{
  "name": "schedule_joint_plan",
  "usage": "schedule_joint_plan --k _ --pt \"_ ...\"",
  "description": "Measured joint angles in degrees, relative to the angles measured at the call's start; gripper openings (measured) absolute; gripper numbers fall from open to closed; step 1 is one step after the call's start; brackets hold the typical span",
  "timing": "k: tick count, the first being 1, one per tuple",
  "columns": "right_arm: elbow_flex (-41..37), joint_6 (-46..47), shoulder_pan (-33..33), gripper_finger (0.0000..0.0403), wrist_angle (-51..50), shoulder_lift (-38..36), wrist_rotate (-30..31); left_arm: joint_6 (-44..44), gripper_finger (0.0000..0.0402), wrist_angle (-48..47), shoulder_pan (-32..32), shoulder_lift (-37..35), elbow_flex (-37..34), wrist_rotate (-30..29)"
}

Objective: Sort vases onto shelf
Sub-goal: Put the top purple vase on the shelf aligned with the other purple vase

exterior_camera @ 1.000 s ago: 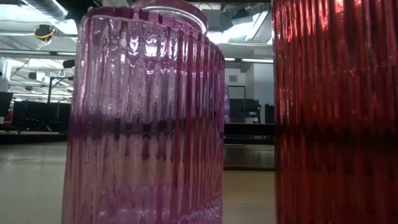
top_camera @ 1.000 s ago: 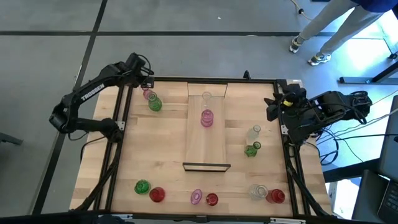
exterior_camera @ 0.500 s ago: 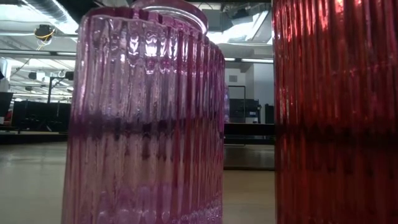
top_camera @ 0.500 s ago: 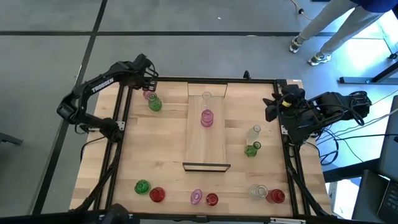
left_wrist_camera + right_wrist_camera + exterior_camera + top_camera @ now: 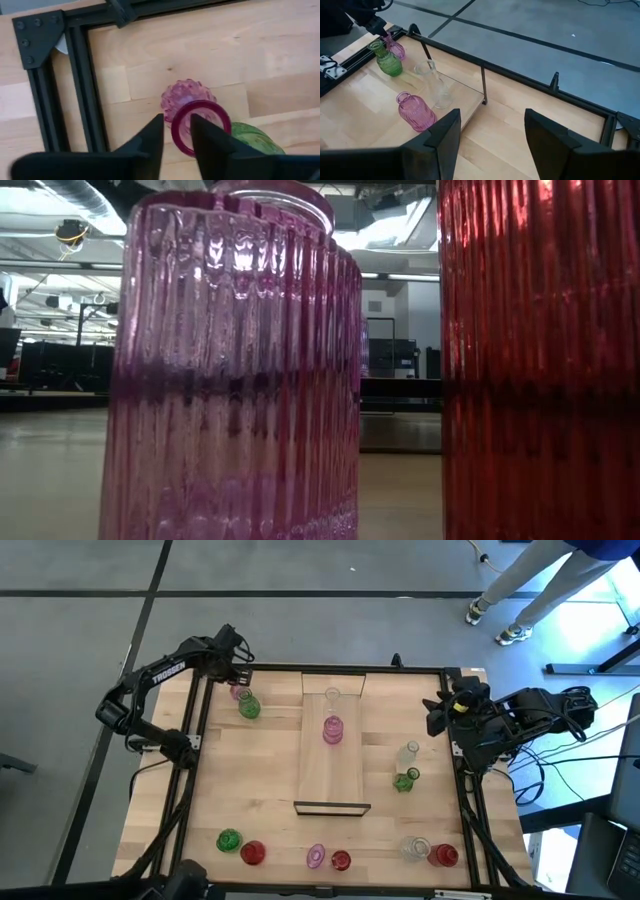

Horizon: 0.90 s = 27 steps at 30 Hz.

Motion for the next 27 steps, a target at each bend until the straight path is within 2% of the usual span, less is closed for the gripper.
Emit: schedule_joint_plan --k 5,17,27 --pt "0.00 -0.01 0.00 0.0200 0.00 0.00 -0.15 2.14 0.0013 0.01 1.61 -0.07 0.00 3.79" --pt "0.02 -0.09 0.00 0.0200 -0.07 0.00 -0.39 2.40 0.0006 -0.12 1.85 -0.55 -0.02 5.34" --pt "0.04 -1.15 -0.04 0.0200 -0.52 0.00 -0.41 2.23 0.0005 -0.20 1.84 -7.57 -0.13 5.67"
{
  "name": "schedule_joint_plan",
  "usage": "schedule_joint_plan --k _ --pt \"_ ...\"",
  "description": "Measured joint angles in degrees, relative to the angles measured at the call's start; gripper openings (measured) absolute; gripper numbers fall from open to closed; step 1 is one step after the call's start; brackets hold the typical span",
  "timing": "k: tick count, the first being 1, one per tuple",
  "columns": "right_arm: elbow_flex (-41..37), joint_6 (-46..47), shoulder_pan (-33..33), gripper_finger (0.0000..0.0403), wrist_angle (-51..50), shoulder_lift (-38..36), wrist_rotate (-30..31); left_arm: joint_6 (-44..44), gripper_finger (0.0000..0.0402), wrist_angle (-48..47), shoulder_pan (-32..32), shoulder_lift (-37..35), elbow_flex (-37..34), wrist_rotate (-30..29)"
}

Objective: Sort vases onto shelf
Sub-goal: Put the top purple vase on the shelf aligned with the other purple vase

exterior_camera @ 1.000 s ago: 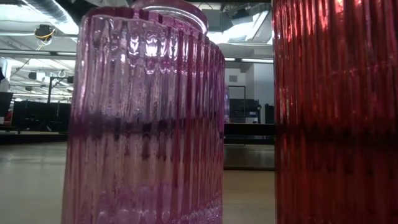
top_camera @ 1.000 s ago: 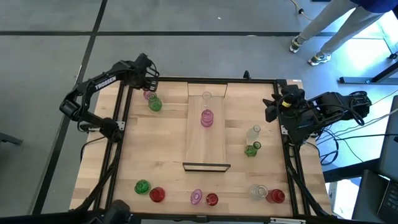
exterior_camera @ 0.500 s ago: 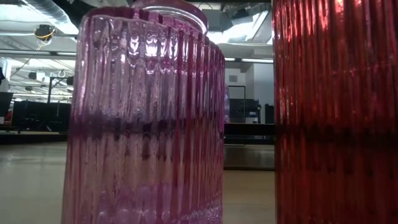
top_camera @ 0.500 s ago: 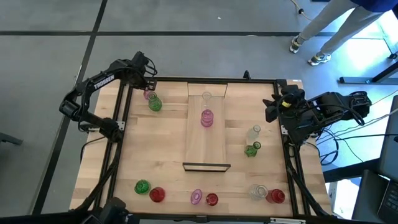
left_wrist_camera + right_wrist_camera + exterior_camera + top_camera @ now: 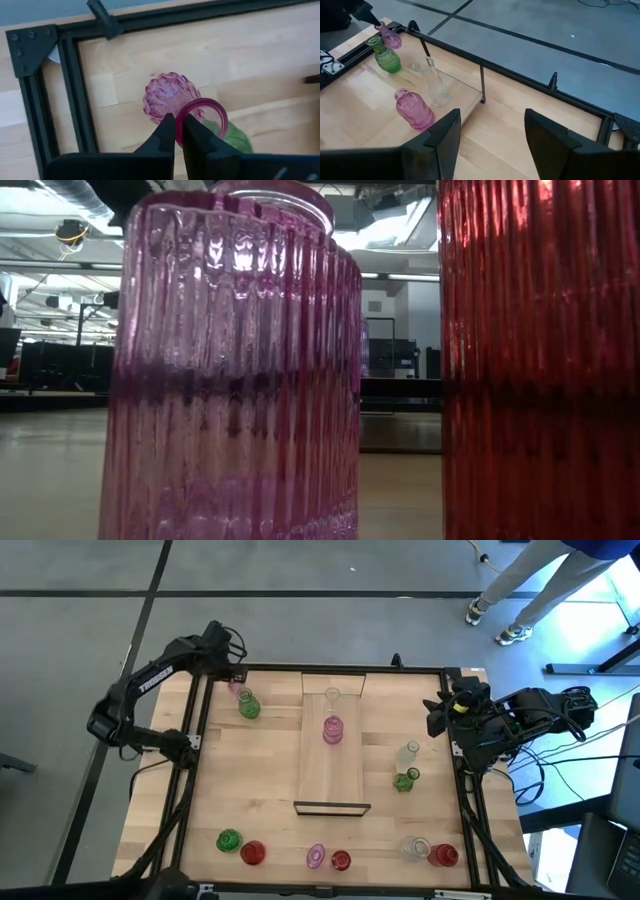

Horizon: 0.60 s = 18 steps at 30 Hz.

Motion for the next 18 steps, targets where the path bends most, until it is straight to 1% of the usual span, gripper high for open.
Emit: schedule_joint_plan --k 7,10,12,15,18 --pt "0.00 -0.33 0.00 0.0200 0.02 0.00 0.25 -1.97 0.0004 0.61 -1.64 -7.50 0.00 2.20" --pt "0.00 -0.31 0.00 0.0200 0.02 0.00 0.50 -3.28 0.0004 2.32 -2.99 -11.58 0.00 2.72" --pt "0.00 -0.31 0.00 0.0200 0.04 0.00 0.52 -4.98 0.0004 3.85 -3.98 -14.05 0.02 4.40" --pt "0.00 -0.31 0.00 0.0200 0.04 0.00 0.55 -7.95 0.0004 6.45 -6.32 -17.61 0.15 7.12" --pt "0.00 -0.31 0.00 0.0200 0.07 0.00 0.57 -9.74 0.0004 6.66 -9.93 -18.85 2.87 6.75"
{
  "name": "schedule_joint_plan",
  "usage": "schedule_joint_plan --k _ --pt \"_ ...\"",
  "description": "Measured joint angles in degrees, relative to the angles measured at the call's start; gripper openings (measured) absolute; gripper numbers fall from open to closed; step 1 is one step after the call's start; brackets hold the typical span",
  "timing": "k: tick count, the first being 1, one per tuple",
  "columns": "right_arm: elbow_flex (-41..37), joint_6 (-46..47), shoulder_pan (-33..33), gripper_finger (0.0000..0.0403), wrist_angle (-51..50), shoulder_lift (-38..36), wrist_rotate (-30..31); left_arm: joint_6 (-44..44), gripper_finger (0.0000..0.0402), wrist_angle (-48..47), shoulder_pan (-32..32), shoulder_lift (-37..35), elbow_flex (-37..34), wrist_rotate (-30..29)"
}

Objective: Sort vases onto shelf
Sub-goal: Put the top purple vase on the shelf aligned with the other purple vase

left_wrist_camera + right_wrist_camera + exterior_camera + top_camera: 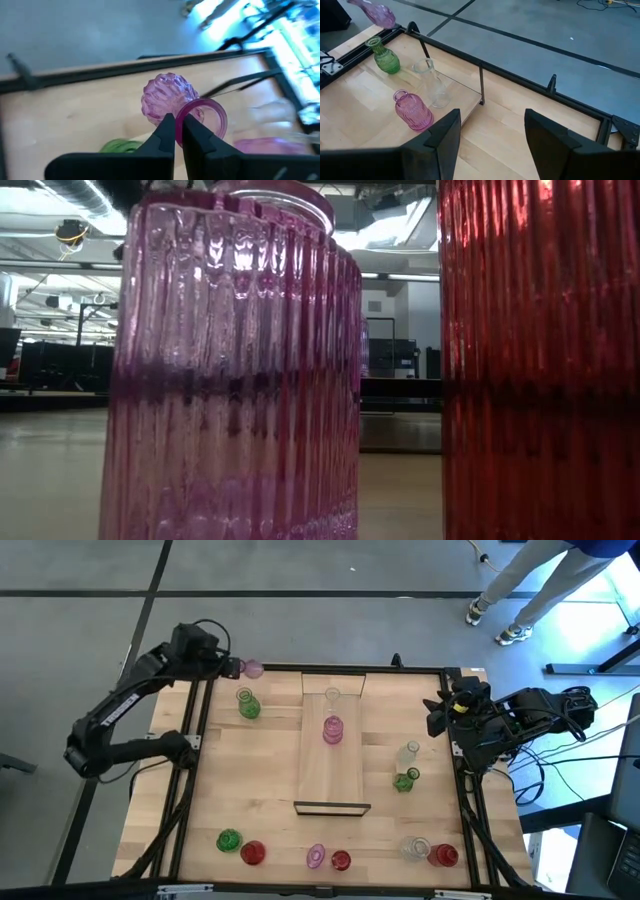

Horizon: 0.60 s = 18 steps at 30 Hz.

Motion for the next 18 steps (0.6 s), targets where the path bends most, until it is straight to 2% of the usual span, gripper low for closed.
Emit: schedule_joint_plan --k 7,14,18 --pt "0.00 0.00 0.00 0.0200 0.04 0.00 0.04 -0.23 0.0004 -0.61 -11.01 3.60 13.54 -0.45" --pt "0.00 0.02 0.00 0.0200 0.28 0.00 -0.73 -0.23 0.0004 -14.79 -24.03 14.54 24.62 -2.04" --pt "0.00 0.02 0.00 0.0200 0.28 0.00 -1.95 -0.59 0.0004 -17.73 -29.62 20.69 29.48 -2.12"
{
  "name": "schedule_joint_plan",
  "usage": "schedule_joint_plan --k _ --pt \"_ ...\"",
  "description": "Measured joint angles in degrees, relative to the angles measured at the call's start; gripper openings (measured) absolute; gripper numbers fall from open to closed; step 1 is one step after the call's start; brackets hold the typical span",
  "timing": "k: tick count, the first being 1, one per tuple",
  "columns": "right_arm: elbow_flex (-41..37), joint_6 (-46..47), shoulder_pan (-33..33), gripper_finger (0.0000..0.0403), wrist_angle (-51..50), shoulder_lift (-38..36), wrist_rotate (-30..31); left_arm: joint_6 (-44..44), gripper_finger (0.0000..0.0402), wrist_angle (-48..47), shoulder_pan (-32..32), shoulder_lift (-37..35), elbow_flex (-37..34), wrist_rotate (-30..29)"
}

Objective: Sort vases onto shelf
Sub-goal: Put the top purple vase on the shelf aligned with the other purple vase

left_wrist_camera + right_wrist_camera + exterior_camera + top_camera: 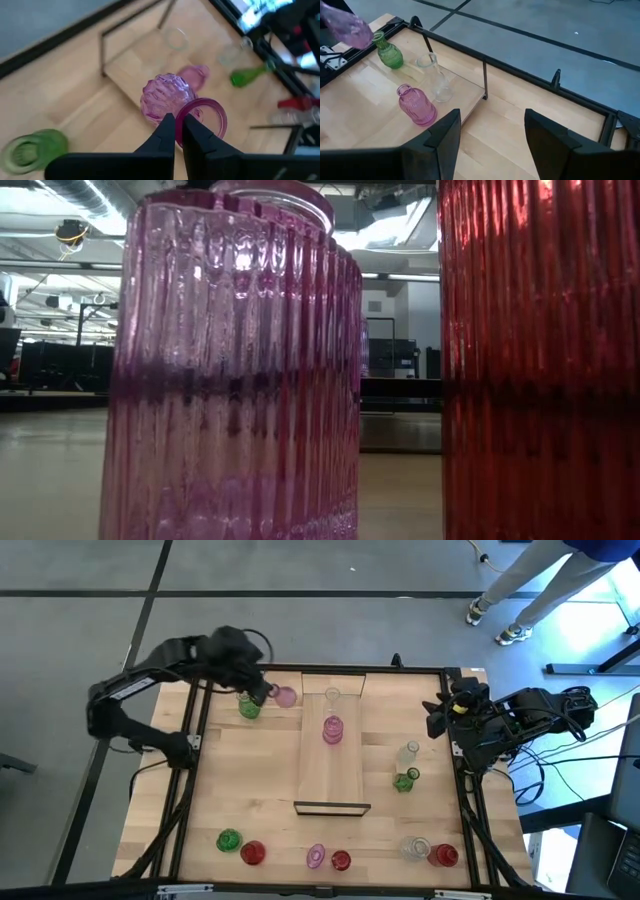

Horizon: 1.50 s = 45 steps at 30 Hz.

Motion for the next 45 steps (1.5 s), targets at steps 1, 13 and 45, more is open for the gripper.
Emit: schedule_joint_plan --k 1,13,45 --pt "0.00 0.00 0.00 0.0200 0.02 0.00 -0.04 -0.06 0.0004 -0.29 -1.19 1.60 1.04 0.14" --pt "0.00 0.02 0.02 0.0200 0.39 0.02 -2.56 0.66 0.0004 -7.65 -7.28 16.04 9.43 -0.10" --pt "0.00 -1.47 0.02 0.0200 0.17 0.04 -3.46 4.56 0.0004 -3.43 -4.87 28.86 9.61 1.38"
